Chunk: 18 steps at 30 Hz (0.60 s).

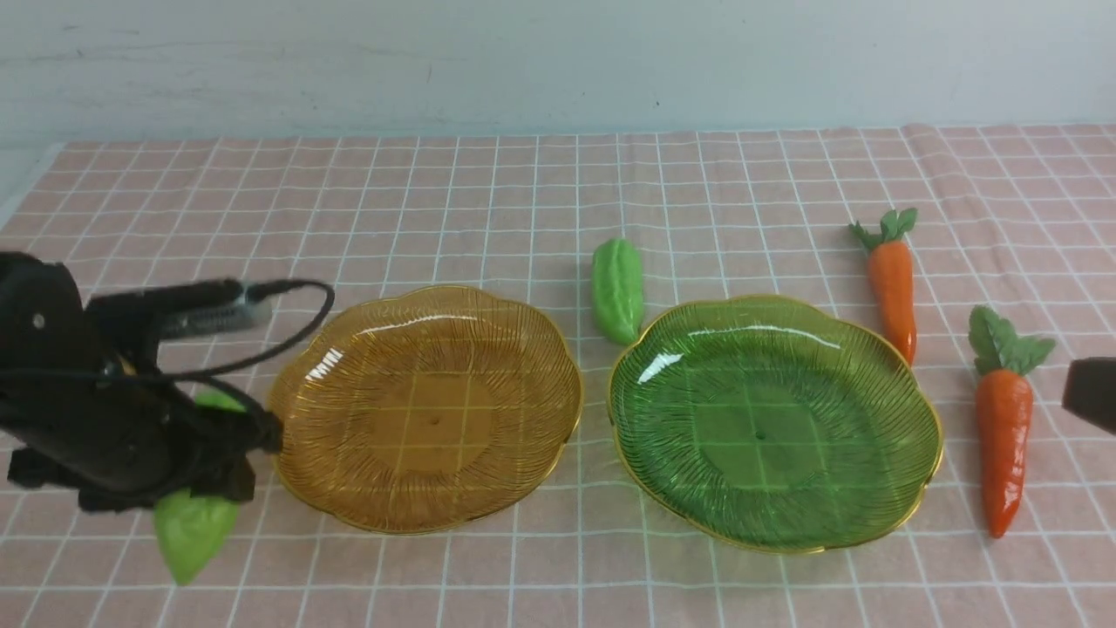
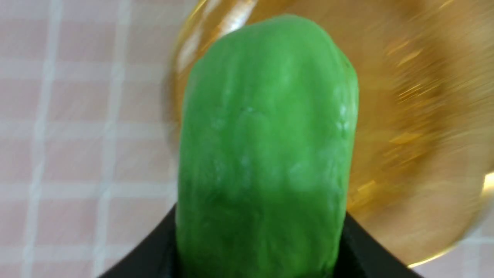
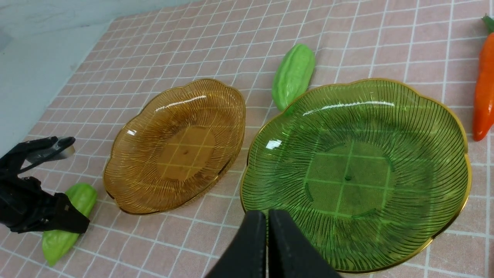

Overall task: Put different types of vegetables on the plate.
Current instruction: 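Put the green cucumber next to the left plate into that plate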

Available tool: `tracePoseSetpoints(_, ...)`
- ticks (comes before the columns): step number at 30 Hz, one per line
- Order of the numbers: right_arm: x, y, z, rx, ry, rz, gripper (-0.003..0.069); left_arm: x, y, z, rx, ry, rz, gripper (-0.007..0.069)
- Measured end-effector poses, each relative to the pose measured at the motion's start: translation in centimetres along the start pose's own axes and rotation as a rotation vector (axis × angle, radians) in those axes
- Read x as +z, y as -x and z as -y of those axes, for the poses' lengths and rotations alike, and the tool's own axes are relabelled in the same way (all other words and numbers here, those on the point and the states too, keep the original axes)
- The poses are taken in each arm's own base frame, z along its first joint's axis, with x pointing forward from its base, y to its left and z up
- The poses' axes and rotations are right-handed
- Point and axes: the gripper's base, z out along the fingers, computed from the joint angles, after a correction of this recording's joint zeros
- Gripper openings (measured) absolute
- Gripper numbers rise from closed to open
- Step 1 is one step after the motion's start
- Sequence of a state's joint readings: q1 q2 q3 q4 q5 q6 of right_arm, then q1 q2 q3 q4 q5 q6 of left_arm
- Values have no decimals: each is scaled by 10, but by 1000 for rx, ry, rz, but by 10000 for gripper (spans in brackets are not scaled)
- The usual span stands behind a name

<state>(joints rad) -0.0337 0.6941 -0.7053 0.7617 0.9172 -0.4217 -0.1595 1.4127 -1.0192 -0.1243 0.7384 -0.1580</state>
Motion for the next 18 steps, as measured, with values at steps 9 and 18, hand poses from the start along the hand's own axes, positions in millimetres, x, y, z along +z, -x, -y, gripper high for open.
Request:
tracePoseSetpoints(9,0,-1,0,-4,0,-12,-1,36,27,53,131,-102,2,335)
tracePoseSetpoints(18,0,-3,1,-16,-13,-29,-1,94,27,56,171,-46,-166,444)
